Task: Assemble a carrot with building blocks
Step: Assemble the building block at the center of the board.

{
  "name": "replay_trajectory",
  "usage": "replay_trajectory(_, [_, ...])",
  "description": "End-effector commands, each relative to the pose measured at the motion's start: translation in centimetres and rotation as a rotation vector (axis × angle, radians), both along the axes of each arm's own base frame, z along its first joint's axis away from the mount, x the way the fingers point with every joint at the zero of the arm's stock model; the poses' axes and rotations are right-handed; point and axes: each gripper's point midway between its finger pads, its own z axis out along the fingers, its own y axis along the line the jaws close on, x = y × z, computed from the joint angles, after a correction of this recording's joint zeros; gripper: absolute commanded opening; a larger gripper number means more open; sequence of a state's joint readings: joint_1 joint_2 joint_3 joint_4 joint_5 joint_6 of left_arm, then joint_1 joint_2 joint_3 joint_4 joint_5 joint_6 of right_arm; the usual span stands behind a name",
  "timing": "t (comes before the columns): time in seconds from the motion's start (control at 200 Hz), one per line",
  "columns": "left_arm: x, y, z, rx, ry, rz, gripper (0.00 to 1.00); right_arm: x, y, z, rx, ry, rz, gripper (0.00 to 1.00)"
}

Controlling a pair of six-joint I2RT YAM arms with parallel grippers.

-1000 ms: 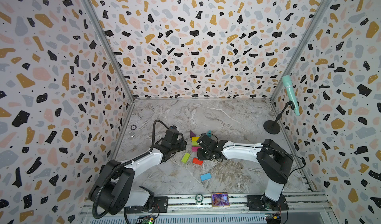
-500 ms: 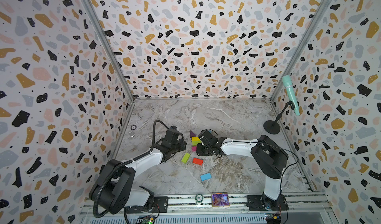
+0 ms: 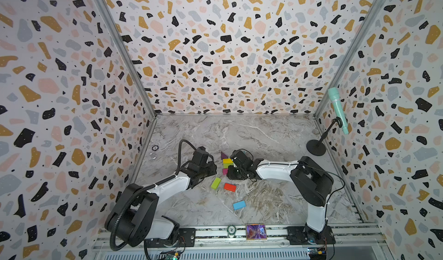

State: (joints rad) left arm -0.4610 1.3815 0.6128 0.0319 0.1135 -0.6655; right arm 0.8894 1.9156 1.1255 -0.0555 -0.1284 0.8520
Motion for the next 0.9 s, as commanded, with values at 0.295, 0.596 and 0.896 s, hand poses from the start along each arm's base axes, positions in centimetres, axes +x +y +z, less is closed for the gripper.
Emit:
replay_trajectory(0.295, [-0.2, -0.2, -0.2, 0.002, -0.007, -0.023, 0.27, -0.5, 0.1, 0.8, -0.034, -0.010, 0.019, 0.26])
replay_trajectory(0.596, [-0.5, 0.1, 1.0, -0.019, -0.041, -0.006, 0.29, -4.0, -1.4, 4.6, -0.221, -0.097, 0.023, 0.71])
replay_trajectory(0.896, [-1.0, -0.1, 1.8, -0.053, -0.073, -0.023, 0.30, -5.7, -2.6, 2.7, -0.405, -0.048, -0.035, 0.82])
